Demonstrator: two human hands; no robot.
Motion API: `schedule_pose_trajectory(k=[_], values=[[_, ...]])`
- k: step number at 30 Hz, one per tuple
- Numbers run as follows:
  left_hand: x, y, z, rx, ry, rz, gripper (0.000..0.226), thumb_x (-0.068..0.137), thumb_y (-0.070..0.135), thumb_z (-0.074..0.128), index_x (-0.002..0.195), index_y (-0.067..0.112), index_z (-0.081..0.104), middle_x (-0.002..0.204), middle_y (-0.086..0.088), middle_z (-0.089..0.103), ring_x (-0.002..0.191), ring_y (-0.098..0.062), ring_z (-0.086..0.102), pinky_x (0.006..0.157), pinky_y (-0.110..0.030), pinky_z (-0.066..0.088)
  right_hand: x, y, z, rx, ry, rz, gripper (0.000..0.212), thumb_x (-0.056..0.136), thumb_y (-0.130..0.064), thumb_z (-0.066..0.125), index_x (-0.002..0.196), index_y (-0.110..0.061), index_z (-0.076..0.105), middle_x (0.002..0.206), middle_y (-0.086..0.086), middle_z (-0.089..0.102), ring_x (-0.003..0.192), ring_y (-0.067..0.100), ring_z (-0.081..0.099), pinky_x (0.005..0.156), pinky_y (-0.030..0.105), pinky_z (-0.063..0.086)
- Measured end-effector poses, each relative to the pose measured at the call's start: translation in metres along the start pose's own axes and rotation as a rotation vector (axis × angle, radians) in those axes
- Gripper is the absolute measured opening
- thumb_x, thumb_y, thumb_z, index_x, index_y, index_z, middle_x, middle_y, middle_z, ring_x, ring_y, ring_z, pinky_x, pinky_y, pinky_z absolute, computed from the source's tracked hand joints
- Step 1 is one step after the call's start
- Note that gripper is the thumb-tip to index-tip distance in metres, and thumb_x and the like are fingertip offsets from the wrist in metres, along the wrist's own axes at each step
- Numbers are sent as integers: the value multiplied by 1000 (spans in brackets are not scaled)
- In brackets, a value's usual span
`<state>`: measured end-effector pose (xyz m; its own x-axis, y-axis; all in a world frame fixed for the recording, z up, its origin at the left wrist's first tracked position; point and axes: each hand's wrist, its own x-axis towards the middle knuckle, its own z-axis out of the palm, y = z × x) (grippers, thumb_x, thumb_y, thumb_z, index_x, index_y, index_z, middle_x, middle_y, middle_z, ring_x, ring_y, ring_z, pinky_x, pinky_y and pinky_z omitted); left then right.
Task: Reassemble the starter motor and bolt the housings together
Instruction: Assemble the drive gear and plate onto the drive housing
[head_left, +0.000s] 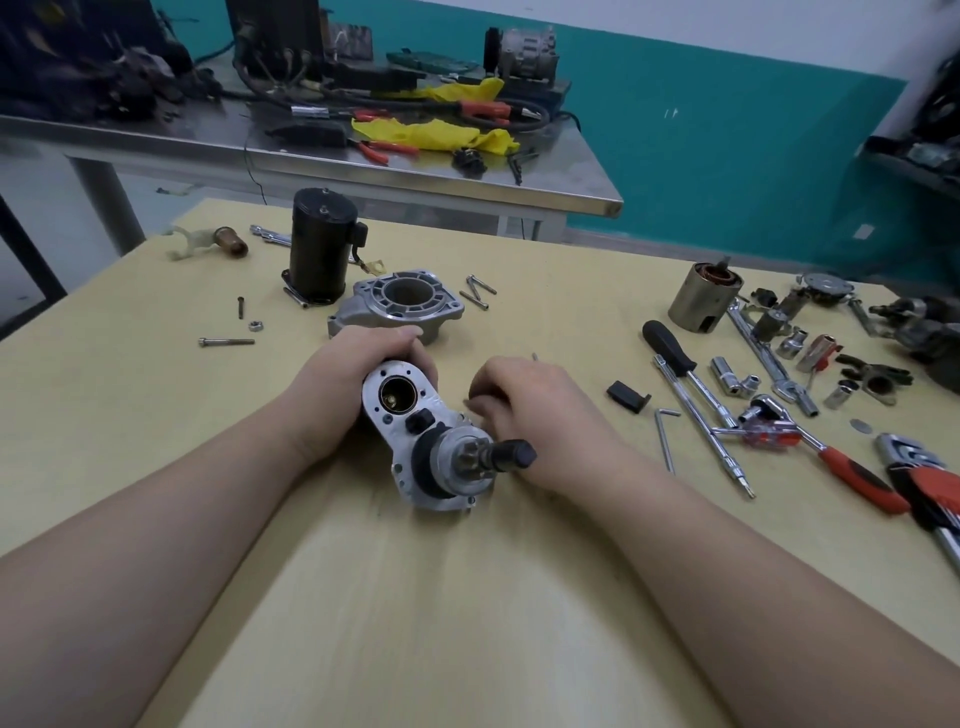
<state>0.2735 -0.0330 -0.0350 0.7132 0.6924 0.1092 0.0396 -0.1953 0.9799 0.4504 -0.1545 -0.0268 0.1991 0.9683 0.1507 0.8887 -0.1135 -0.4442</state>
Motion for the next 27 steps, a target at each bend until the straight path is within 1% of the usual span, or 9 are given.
schedule_pose_trajectory(k=[3, 6, 9, 12, 16, 19, 21, 24, 27], values=[[1, -2, 1, -6, -12, 5, 56, 101, 46, 45, 72, 10, 77, 74, -14, 73, 70, -20, 64, 72, -29, 49, -11, -3, -9, 746, 142, 6, 15, 93, -4, 76, 90, -18, 72, 78, -1, 75, 68, 13, 68, 61, 25, 50], [3, -1, 4, -21, -45, 23, 56, 103, 44, 45, 74, 8, 77, 73, -13, 74, 69, -19, 64, 69, -22, 51, -24, -9, -19, 1123, 141, -158, 29, 81, 7, 80, 98, -15, 74, 81, 8, 76, 69, 20, 69, 59, 27, 53], [4, 0, 6, -65, -52, 26, 52, 102, 41, 46, 70, 14, 77, 67, -5, 71, 62, -12, 62, 62, -18, 48, -29, -16, -23, 1144, 129, -260, 43, 80, 16, 78, 112, -11, 70, 86, 8, 76, 79, 18, 73, 73, 24, 57], [5, 0, 5, -62, -78, 50, 52, 102, 40, 45, 67, 17, 76, 68, -2, 69, 64, -11, 60, 65, -19, 48, -33, -18, -26, 1105, 125, -321, 45, 81, 19, 76, 113, -12, 68, 88, 5, 77, 86, 17, 75, 83, 25, 58], [4, 0, 3, -47, -85, 72, 47, 96, 49, 52, 68, 19, 76, 74, -7, 69, 71, -16, 60, 71, -28, 48, -34, -19, -24, 1087, 117, -374, 45, 81, 17, 77, 112, -15, 69, 91, 4, 78, 89, 17, 75, 86, 27, 59], [3, -5, 4, -24, -20, 112, 40, 94, 45, 54, 68, 25, 75, 73, 10, 73, 70, -4, 63, 72, -22, 49, -34, -20, -24, 1034, 119, -396, 41, 82, 14, 78, 110, -16, 76, 93, -1, 77, 91, 16, 75, 87, 26, 58], [3, -4, 5, -17, -17, 93, 42, 94, 49, 53, 69, 23, 75, 69, 10, 71, 67, -3, 63, 70, -22, 48, -31, -19, -23, 899, 169, -404, 34, 84, 8, 81, 108, -16, 80, 93, -6, 76, 89, 13, 72, 83, 22, 55], [4, 0, 7, -90, -23, -10, 55, 89, 63, 53, 72, 17, 78, 70, -5, 71, 65, -15, 62, 63, -24, 48, -25, -13, -18, 878, 201, -248, 22, 85, 4, 82, 99, -12, 82, 87, -11, 76, 83, 4, 71, 77, 16, 53], [3, 0, 12, -85, -18, -63, 62, 90, 65, 52, 75, 11, 78, 74, -14, 74, 68, -20, 66, 68, -34, 48, -20, -6, -10, 958, 198, 7, 14, 88, 2, 80, 90, -11, 82, 81, 1, 78, 71, 7, 69, 69, 22, 55]])
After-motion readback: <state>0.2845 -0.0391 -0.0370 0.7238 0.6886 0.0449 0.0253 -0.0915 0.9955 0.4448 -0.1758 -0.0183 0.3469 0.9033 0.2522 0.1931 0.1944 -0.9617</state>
